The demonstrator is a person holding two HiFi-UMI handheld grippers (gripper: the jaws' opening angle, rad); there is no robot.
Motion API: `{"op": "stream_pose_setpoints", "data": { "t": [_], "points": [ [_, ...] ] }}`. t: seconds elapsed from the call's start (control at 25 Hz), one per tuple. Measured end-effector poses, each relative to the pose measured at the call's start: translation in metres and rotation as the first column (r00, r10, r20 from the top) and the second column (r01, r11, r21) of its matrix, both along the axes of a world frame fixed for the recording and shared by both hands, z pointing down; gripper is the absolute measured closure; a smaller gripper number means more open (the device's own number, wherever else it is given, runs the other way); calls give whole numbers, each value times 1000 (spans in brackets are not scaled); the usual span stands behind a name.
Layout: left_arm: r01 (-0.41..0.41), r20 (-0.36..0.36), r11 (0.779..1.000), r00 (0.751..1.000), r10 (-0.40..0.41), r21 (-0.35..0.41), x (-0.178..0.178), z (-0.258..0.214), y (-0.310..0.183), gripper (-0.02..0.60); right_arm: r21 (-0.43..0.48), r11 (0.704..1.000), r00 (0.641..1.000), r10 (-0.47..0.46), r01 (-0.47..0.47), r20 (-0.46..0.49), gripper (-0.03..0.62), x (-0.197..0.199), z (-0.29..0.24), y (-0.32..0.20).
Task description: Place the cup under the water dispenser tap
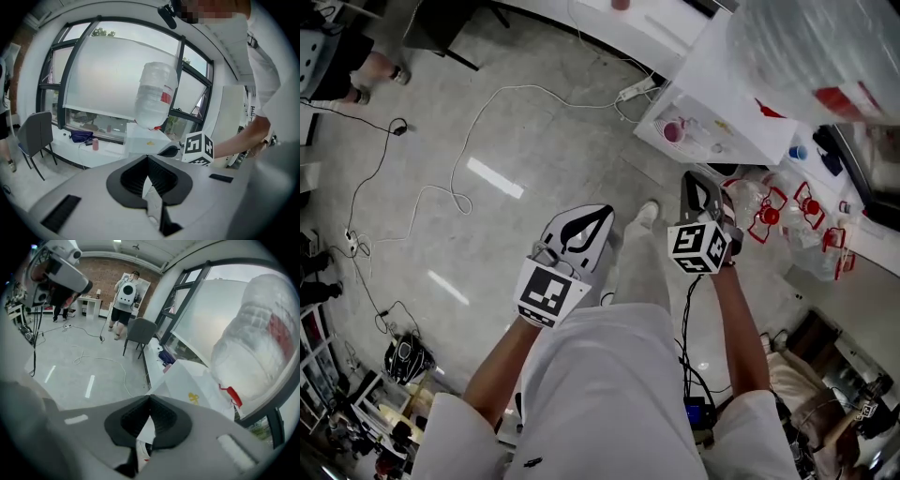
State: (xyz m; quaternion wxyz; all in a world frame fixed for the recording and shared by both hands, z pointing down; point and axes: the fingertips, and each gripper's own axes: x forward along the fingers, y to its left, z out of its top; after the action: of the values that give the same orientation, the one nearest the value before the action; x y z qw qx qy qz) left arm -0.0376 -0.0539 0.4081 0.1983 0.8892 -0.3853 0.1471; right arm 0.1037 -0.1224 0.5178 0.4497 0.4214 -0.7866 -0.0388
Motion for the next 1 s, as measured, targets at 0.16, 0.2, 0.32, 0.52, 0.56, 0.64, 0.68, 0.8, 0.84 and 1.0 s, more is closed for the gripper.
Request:
{"op": "stream_pose_setpoints", "data": {
  "t": [0.16,0.2,0.32,0.52,0.56,0.64,0.68,0.8,0.84,1.0],
  "points": [
    [32,-30,999,999,-32,8,-9,-21,1,581,40,998,998,36,-38,60,583,-5,-47,9],
    [42,-35,999,998,-42,9,-12,-26,2,581,52,998,996,44,-48,74,583,-6,-58,11],
    [75,-57,997,996,-75,10,-22,-37,3,581,82,993,991,70,-79,114,583,-7,-91,17],
    [114,-78,993,991,-112,26,-41,-55,7,581,107,983,968,120,-146,219,583,-10,-140,32],
    [120,-82,992,990,-117,31,-44,-60,8,581,115,980,962,131,-163,241,583,-10,-150,35],
    [128,-88,991,988,-124,42,-50,-69,11,581,132,973,950,149,-190,275,583,-11,-170,40],
    [132,-90,990,988,-127,48,-54,-74,13,581,140,970,945,154,-201,289,583,-12,-179,43],
    [139,-90,988,987,-133,68,-62,-86,18,581,165,959,931,169,-231,324,583,-13,-201,53],
    [141,-91,987,987,-134,77,-63,-90,18,581,174,954,925,174,-243,338,583,-12,-208,56],
    [152,-104,983,984,-142,104,-70,-108,22,581,205,934,897,194,-294,398,583,-6,-240,68]
  ]
}}
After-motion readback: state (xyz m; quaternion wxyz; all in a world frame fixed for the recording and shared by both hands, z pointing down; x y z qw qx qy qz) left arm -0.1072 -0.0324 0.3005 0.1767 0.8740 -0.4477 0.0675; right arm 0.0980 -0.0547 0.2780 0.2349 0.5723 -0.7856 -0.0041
